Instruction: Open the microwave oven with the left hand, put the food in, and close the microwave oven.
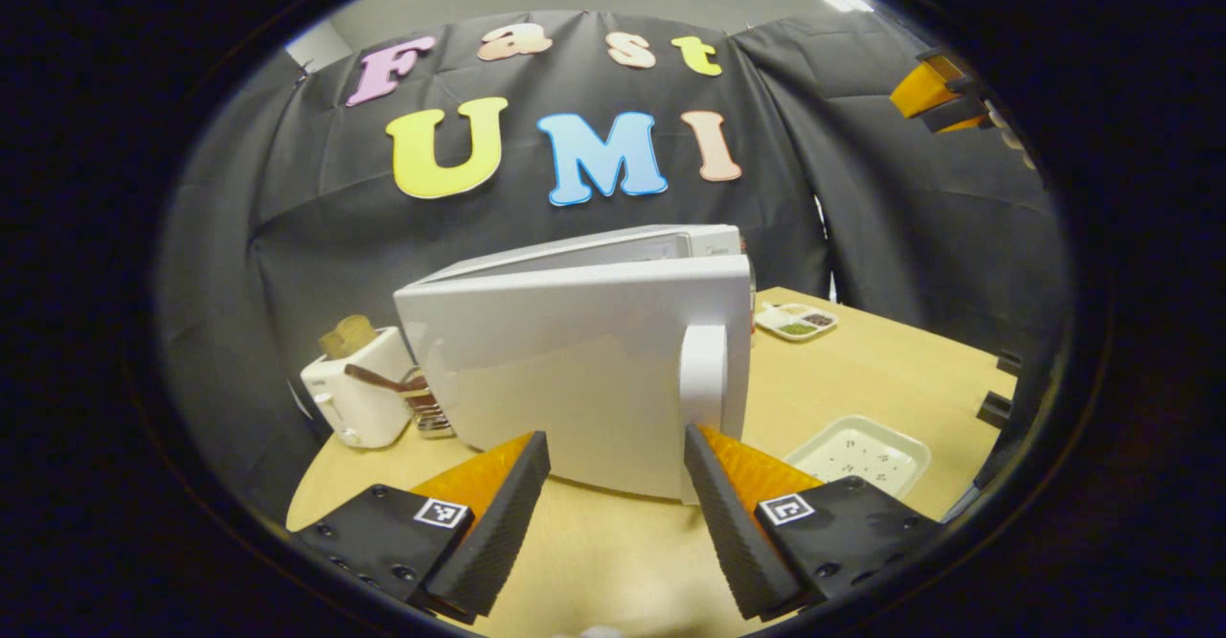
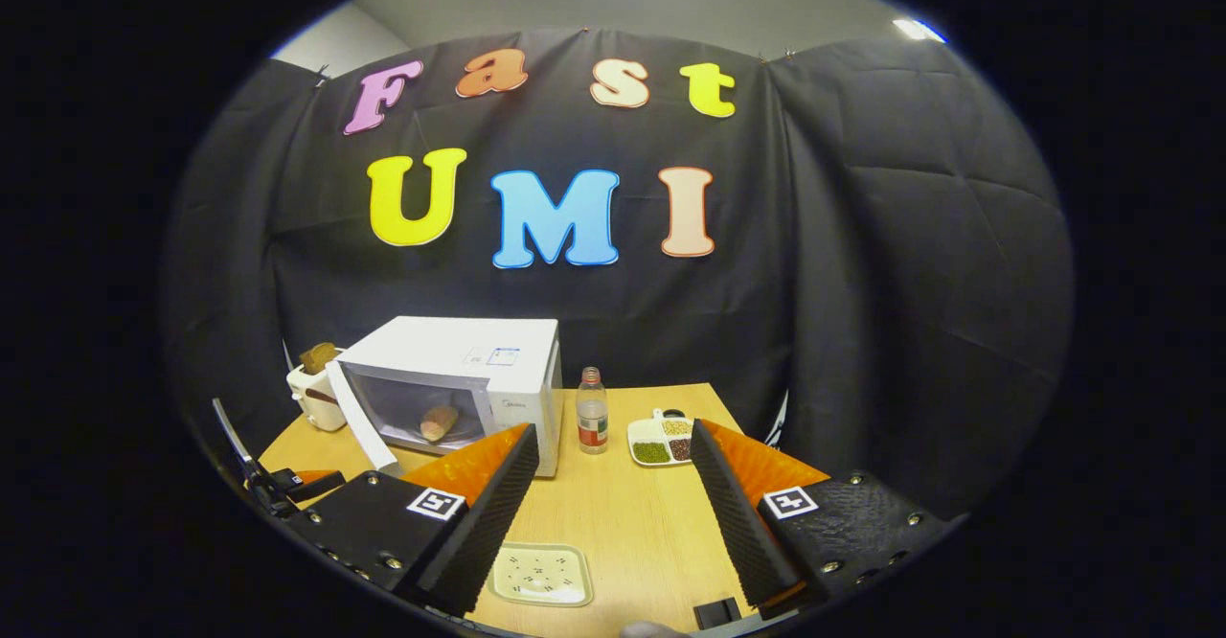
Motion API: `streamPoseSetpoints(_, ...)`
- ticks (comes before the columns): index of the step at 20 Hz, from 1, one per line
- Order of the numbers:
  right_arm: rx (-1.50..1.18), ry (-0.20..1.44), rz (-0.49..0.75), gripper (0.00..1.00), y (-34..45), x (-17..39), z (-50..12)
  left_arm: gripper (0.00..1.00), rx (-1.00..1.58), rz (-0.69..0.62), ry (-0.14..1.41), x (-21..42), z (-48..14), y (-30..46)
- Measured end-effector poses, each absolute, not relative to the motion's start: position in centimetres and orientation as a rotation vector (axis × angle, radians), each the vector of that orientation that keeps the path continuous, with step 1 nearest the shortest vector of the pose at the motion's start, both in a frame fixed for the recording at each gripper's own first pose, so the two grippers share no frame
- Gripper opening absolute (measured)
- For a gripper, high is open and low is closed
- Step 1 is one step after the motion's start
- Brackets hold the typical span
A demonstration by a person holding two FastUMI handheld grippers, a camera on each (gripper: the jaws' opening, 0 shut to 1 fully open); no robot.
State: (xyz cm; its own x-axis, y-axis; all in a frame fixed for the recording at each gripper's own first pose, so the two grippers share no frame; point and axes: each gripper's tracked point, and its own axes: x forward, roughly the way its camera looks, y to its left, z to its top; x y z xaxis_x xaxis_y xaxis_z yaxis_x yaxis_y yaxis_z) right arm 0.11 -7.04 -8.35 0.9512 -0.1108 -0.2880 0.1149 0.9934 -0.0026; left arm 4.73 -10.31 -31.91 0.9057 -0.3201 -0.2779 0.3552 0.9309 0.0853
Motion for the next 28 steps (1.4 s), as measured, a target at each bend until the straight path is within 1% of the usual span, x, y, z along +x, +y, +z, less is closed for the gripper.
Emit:
streamPoseSetpoints(2, 0.013, 0.302, -0.134, 0.97, -8.1, 0.4, -8.6, 0.94, 0.130, -0.373, 0.257, 6.8, -31.8, -12.3)
streamPoseSetpoints(3, 0.010, 0.306, -0.144, 0.98, -8.6, 0.5, -8.7, 0.95, 0.143, -0.380, 0.249, 7.8, -31.7, -13.2)
streamPoseSetpoints(6, 0.002, 0.318, -0.169, 0.97, -10.3, 1.0, -9.0, 0.95, 0.155, -0.394, 0.242, 10.7, -32.2, -15.4)
streamPoseSetpoints(11, 0.001, 0.354, -0.194, 0.98, -12.2, 1.8, -9.9, 0.94, 0.143, -0.385, 0.236, 14.7, -32.7, -18.2)
streamPoseSetpoints(14, 0.002, 0.366, -0.186, 0.98, -12.6, 2.4, -9.9, 0.95, 0.131, -0.346, 0.241, 16.7, -32.9, -19.0)
streamPoseSetpoints(19, -0.011, 0.365, -0.158, 0.98, -13.3, 3.4, -9.8, 0.94, 0.096, -0.244, 0.250, 18.9, -32.8, -19.3)
streamPoseSetpoints(20, -0.010, 0.368, -0.147, 0.98, -13.3, 3.6, -9.9, 0.98, 0.078, -0.234, 0.252, 19.3, -32.9, -19.6)
streamPoseSetpoints(22, -0.012, 0.374, -0.137, 0.98, -13.7, 3.8, -10.0, 0.98, 0.077, -0.238, 0.261, 19.6, -33.2, -20.4)
streamPoseSetpoints(23, -0.012, 0.374, -0.132, 0.98, -13.9, 3.9, -10.1, 1.00, 0.084, -0.234, 0.260, 19.6, -33.2, -20.6)
streamPoseSetpoints(24, -0.002, 0.378, -0.120, 0.98, -14.0, 4.0, -10.1, 1.00, 0.093, -0.225, 0.252, 19.5, -33.0, -20.4)
streamPoseSetpoints(26, 0.008, 0.382, -0.120, 0.98, -14.7, 4.0, -10.3, 0.96, 0.109, -0.203, 0.246, 19.6, -32.8, -20.1)
streamPoseSetpoints(28, 0.016, 0.379, -0.112, 0.98, -14.8, 4.1, -10.1, 0.98, 0.101, -0.194, 0.241, 19.7, -32.9, -20.3)
